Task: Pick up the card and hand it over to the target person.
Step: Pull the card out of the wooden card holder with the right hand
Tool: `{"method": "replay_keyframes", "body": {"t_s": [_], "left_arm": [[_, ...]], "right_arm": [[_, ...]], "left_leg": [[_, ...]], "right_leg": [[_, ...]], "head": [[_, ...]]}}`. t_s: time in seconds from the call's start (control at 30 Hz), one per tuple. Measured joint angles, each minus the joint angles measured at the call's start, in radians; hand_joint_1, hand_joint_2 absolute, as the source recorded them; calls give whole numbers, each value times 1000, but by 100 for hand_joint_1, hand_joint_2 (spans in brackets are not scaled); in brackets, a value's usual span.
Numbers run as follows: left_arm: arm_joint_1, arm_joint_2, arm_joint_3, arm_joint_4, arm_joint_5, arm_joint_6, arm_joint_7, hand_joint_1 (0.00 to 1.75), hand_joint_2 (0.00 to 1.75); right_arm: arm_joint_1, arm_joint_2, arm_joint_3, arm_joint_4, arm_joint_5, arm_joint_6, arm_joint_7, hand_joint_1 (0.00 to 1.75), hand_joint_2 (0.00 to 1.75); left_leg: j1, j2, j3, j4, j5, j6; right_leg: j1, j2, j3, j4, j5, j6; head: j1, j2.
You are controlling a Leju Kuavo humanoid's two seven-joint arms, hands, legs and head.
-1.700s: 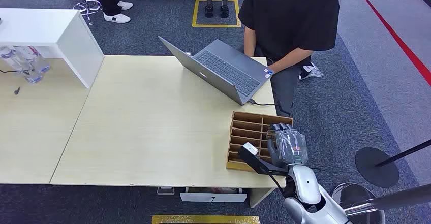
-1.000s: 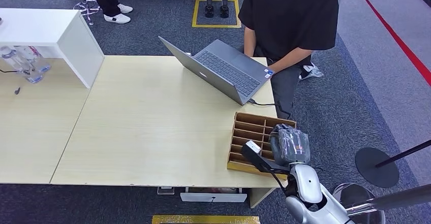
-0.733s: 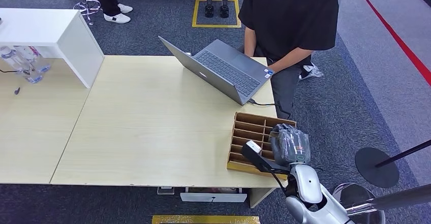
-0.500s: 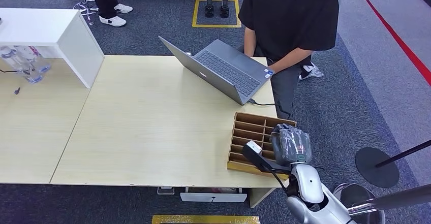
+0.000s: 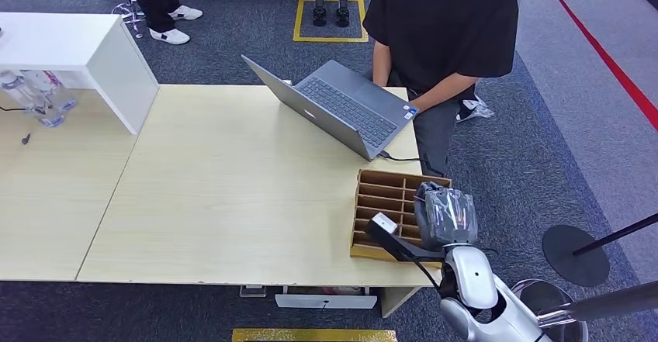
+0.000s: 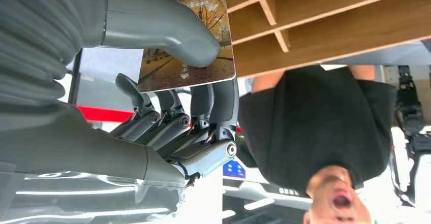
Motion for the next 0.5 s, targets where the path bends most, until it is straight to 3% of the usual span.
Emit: {"method": "replay_keyframes", "body": {"t_s": [0.17,0.5], "left_arm": [[-2,0,-2,0,0,0,1,0,0],[-15,-3,1,-2,0,-1,-9,0,0]], "right_arm": [[-6,-10,-3,-88,49,32,-8,156,175],[-86,-11,-26,-189,-81,73,-50,156,175]], "left_leg": [[0,0,-1,1,0,0],[0,1,0,0,0,0]], "right_leg": [[0,0,-1,1,0,0],[0,0,0,0,0,-1]], "head": [[0,0],[0,0]]}}
